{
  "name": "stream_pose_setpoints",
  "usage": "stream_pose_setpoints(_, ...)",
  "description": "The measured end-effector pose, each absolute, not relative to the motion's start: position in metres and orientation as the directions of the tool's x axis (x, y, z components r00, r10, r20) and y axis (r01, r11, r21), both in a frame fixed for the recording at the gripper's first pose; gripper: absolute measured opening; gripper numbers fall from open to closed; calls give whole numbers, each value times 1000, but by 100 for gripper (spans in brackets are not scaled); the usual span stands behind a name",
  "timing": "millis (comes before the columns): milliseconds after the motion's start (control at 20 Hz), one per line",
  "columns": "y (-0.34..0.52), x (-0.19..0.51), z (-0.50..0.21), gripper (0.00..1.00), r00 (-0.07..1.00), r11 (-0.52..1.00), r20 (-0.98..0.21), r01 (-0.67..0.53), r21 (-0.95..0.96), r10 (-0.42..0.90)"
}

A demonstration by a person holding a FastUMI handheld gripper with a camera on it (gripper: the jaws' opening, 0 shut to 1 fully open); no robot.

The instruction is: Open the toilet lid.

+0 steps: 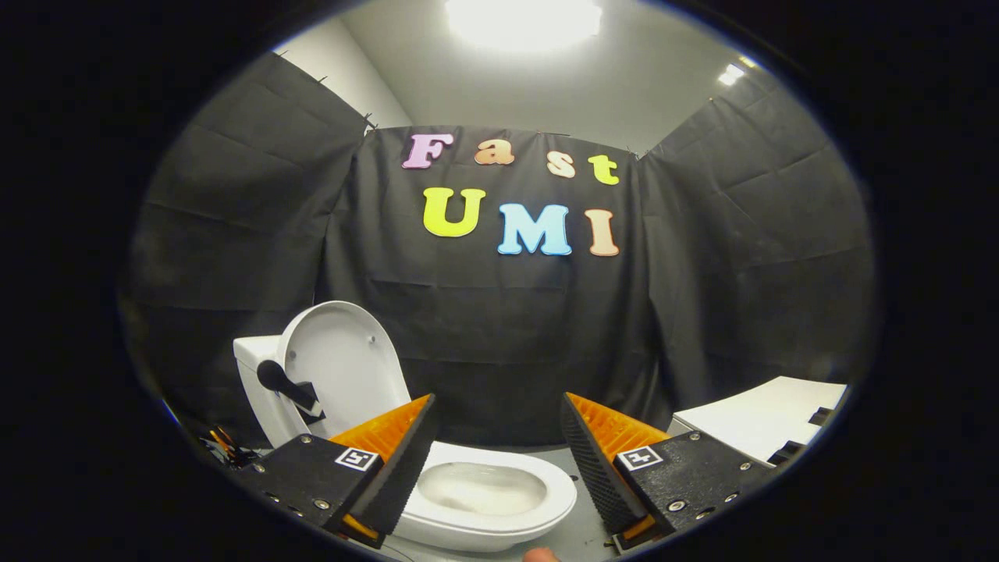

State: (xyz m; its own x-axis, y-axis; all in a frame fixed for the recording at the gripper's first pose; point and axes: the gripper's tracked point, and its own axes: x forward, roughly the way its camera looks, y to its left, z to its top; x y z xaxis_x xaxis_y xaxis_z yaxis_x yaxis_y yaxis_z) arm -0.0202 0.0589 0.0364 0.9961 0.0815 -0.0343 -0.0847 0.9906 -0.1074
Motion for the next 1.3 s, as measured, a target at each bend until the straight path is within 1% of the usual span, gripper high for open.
stream_pose_setpoints(300,35,-26,6,95,993,997,-107,-50,-62,43)
stream_pose_setpoints(550,19,-34,-2,95,996,997,-89,-22,-73,15)
stream_pose_setpoints(850,2,-40,-12,95,994,999,-108,15,-45,-20)
stream_pose_setpoints(1300,1,-39,-16,96,992,999,-126,16,-36,-21)
